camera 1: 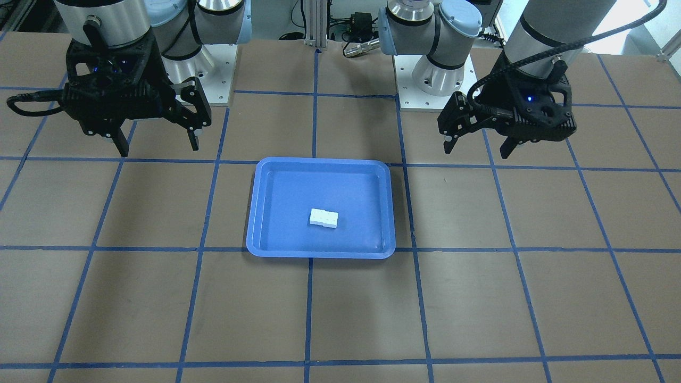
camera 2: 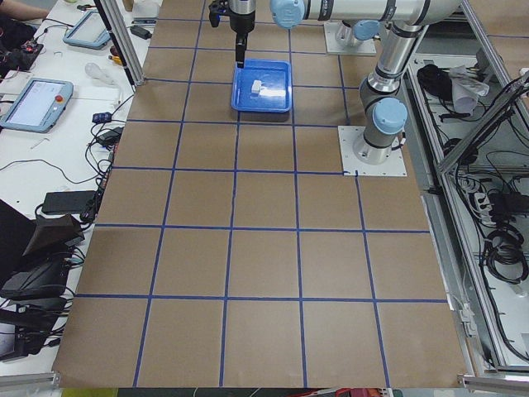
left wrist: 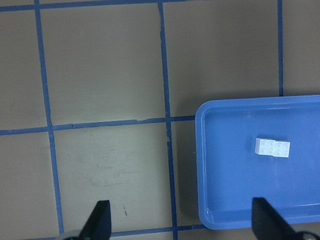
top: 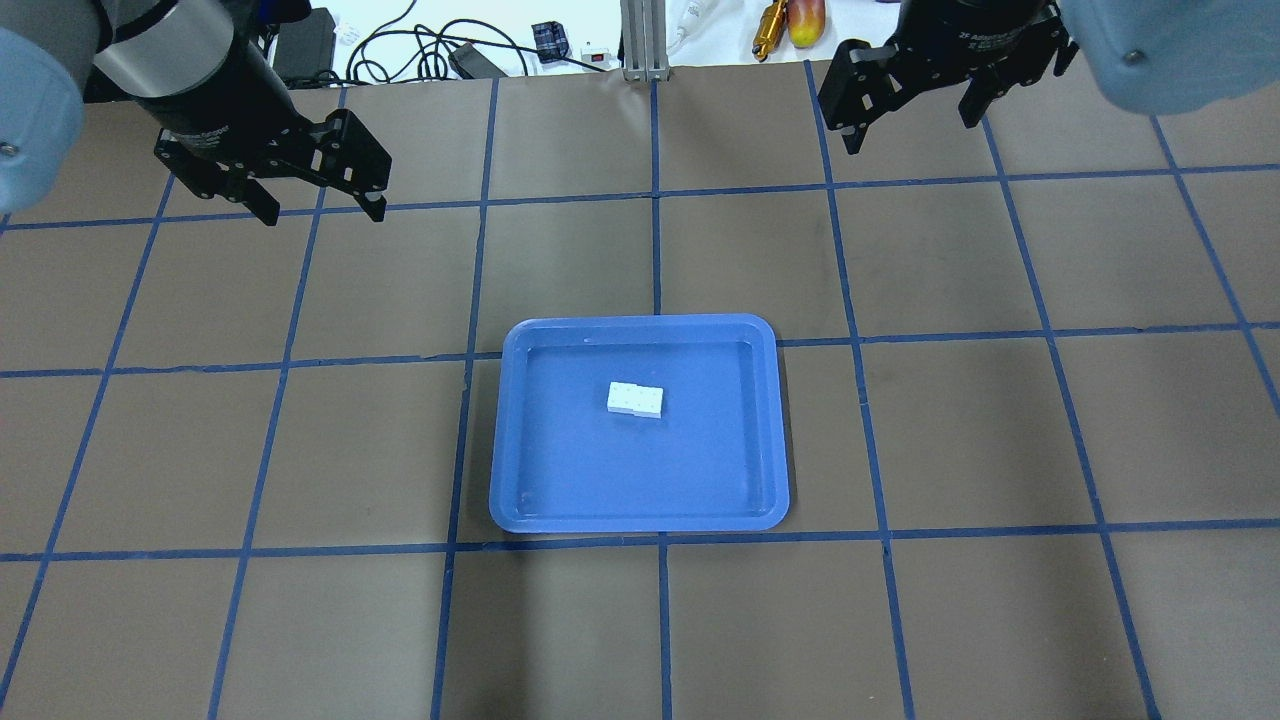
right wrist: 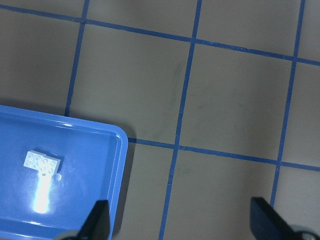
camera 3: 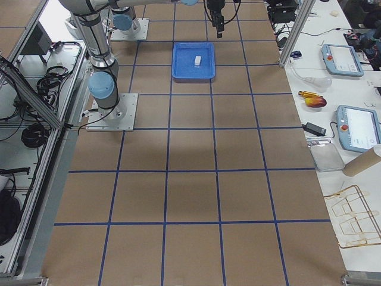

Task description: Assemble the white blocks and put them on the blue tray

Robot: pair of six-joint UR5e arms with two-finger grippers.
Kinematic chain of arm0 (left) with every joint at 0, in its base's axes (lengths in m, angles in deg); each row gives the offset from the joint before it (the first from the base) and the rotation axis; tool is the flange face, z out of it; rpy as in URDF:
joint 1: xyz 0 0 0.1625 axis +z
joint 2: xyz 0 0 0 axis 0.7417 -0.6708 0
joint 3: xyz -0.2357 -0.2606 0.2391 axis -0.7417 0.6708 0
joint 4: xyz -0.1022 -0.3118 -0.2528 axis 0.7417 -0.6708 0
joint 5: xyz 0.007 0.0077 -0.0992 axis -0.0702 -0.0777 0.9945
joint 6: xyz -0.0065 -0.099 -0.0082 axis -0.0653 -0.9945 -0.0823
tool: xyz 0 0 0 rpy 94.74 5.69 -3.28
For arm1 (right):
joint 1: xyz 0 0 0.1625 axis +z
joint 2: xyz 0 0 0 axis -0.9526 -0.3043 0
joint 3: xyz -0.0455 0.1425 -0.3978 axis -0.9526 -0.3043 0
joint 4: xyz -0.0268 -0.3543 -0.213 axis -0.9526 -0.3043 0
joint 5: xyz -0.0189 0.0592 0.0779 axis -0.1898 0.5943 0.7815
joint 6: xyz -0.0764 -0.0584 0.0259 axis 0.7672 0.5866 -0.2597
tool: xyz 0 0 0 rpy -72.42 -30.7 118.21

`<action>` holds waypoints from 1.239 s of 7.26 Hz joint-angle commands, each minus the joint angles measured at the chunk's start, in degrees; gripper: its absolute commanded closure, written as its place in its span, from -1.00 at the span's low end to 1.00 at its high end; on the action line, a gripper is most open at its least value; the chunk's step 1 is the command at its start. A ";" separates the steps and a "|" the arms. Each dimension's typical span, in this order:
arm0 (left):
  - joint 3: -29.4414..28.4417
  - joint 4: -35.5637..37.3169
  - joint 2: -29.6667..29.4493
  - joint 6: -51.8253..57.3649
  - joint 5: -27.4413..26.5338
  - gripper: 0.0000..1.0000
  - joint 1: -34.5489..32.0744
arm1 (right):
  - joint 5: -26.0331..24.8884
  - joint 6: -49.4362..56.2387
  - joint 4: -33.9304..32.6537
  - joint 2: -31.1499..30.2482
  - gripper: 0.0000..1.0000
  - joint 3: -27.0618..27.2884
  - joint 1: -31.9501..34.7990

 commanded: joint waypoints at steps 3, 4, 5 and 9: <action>-0.02 0.02 0.09 -0.03 0.10 -1.00 0.00 | -0.56 -0.01 -0.76 0.06 -1.00 0.05 0.03; -0.19 0.02 0.01 -0.03 0.18 -1.00 0.00 | -0.57 -0.01 -0.51 0.06 -1.00 0.05 0.03; -0.28 0.11 -0.08 -0.03 0.19 -1.00 0.09 | -0.22 -0.01 -0.76 0.06 -1.00 0.05 0.03; -0.28 0.11 0.01 -0.03 0.19 -1.00 0.17 | 0.13 -0.01 -0.68 0.06 -1.00 0.05 0.03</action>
